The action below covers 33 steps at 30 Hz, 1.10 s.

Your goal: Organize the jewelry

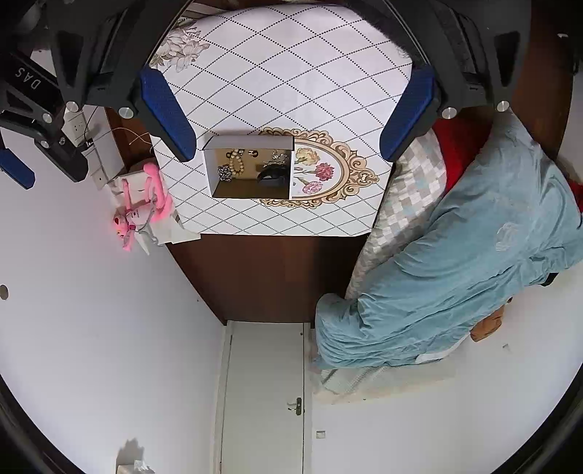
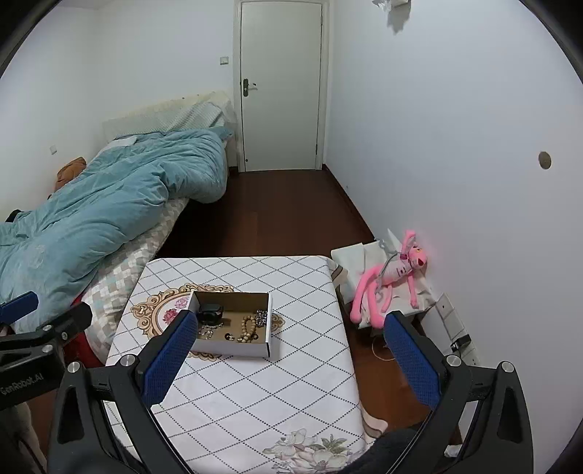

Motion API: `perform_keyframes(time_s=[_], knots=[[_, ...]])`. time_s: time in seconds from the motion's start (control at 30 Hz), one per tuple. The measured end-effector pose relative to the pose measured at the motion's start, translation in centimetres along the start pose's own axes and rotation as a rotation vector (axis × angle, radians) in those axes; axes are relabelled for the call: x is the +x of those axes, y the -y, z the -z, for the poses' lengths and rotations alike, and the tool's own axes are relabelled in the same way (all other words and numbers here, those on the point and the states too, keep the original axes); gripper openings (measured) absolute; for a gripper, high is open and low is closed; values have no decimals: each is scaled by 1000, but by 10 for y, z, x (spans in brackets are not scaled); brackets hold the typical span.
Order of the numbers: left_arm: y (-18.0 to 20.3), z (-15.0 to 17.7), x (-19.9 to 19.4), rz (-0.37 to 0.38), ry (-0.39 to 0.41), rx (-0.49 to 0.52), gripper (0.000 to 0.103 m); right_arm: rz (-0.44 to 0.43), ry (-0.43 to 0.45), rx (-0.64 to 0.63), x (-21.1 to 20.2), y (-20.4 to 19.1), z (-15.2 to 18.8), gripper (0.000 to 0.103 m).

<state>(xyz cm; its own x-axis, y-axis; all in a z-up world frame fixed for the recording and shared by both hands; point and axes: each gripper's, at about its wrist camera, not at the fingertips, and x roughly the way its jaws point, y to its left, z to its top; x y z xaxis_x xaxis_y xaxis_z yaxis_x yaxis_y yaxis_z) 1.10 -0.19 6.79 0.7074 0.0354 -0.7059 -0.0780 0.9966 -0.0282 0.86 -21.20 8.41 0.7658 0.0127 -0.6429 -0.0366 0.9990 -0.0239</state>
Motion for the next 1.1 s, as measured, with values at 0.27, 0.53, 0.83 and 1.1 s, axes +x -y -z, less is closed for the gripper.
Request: perform_keyframes(time_s=[0.27,0.53,0.83,1.1], knots=[[-3,3,4,-17,-17,-1,103,-20,-20,0,-1,-2,1,103],[2,2,24,-23,-65,4,103,-23,-61,10,20,-1,-1,103],[9,-6,68,-44,-128,9,103,-9,-122,6,63,-4,-7,103],[8,-10,96,-62,-178,17,103,1,-177,-8,101,-6,-8,103]])
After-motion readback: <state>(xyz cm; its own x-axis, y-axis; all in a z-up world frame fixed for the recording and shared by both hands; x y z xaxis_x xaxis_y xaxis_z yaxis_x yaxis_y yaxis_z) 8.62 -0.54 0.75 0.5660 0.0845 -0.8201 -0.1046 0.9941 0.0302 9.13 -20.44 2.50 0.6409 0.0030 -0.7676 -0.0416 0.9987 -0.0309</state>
